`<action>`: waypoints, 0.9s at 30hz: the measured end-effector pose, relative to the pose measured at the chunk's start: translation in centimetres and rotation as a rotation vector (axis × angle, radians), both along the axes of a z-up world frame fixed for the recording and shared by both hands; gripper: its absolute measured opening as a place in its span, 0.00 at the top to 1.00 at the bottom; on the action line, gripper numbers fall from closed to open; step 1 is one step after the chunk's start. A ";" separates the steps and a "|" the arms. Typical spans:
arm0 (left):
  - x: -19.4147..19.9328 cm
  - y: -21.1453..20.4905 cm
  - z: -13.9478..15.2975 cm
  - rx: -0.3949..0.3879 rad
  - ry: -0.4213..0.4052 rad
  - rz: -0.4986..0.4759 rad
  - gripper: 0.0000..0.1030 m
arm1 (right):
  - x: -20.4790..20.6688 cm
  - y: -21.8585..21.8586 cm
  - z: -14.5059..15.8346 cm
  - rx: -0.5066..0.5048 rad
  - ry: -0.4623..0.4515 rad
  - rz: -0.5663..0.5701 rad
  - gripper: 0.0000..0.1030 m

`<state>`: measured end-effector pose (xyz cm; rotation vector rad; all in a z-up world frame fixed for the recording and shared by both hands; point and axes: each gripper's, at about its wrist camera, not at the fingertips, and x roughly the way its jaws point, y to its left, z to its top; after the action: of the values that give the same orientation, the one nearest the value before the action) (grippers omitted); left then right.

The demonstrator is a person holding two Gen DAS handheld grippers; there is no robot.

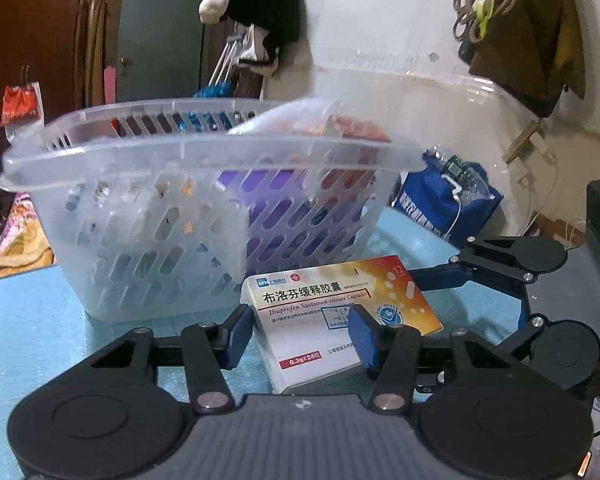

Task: Organize objects
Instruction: 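Close the left tool on the white-and-orange ibuprofen box, then lift the ibuprofen box with the left tool into the basket and release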

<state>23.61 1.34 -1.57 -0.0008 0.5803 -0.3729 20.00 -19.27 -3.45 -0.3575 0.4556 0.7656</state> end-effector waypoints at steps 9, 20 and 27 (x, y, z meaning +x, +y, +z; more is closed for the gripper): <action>-3.3 0.4 2.5 -0.012 -0.103 0.015 0.45 | -2.9 0.8 2.3 0.023 -0.112 -0.002 0.22; -6.5 0.9 9.8 0.011 -0.266 0.036 0.45 | -3.9 1.9 8.6 0.088 -0.223 0.012 0.22; -5.5 0.4 14.1 0.055 -0.334 0.058 0.45 | -2.0 2.6 11.8 0.116 -0.264 0.001 0.22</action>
<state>18.12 1.72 12.53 0.0959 0.2596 -0.2927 17.97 -16.63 8.32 -0.3445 0.1620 0.7302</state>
